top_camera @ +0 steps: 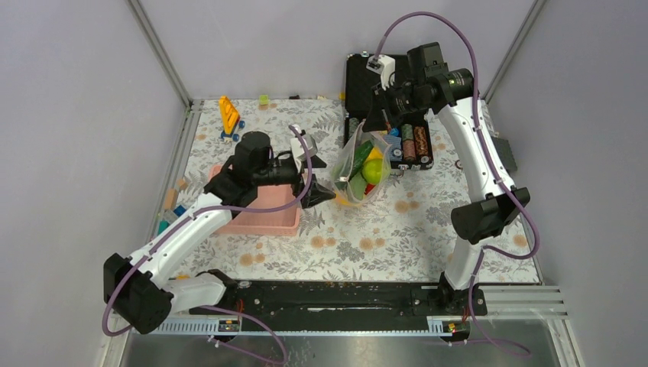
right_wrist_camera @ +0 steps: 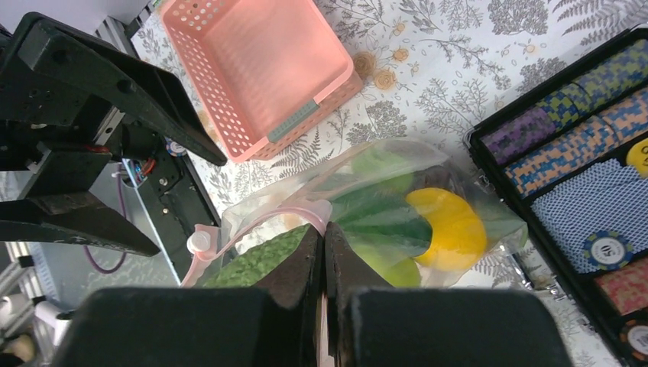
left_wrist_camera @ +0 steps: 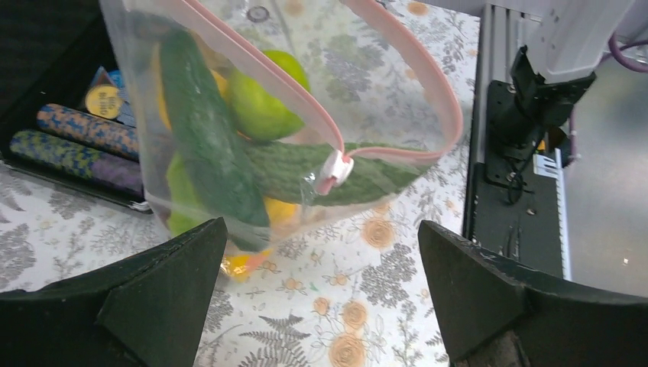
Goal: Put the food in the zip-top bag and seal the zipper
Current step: Adjust the zipper food storage bag at the center of the board.
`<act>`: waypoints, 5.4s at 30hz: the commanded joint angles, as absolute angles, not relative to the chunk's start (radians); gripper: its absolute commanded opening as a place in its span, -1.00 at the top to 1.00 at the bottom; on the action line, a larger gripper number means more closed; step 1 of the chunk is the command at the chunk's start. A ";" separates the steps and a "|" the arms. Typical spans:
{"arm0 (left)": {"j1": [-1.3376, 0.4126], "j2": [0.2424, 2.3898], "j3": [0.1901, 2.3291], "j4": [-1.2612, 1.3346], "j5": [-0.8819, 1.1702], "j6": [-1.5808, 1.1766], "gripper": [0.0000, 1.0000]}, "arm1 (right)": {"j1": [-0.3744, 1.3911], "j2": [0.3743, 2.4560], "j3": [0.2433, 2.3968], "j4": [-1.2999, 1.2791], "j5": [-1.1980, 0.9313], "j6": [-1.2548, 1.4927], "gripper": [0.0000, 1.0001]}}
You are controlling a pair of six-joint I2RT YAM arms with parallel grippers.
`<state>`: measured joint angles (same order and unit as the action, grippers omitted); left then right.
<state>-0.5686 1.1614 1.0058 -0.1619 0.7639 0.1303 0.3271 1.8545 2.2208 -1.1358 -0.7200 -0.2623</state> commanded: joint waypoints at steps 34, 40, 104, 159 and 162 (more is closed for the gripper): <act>-0.592 1.206 0.987 0.163 0.780 0.011 1.00 | 0.293 1.771 2.164 -1.100 -0.577 -0.095 0.99; -0.600 1.113 0.904 0.225 0.595 -0.190 1.00 | 0.272 1.685 2.035 -1.011 -0.528 -0.079 0.72; -0.643 0.949 0.787 0.149 0.382 -0.276 1.00 | 0.628 1.245 1.470 -0.594 -0.670 -0.106 -0.12; -0.528 1.023 0.764 0.342 0.788 0.050 -0.43 | 0.673 1.285 1.452 -0.627 -0.698 -0.153 1.00; -0.528 1.042 0.784 0.339 0.847 0.063 -0.43 | 0.672 1.294 1.469 -0.646 -0.683 -0.156 1.00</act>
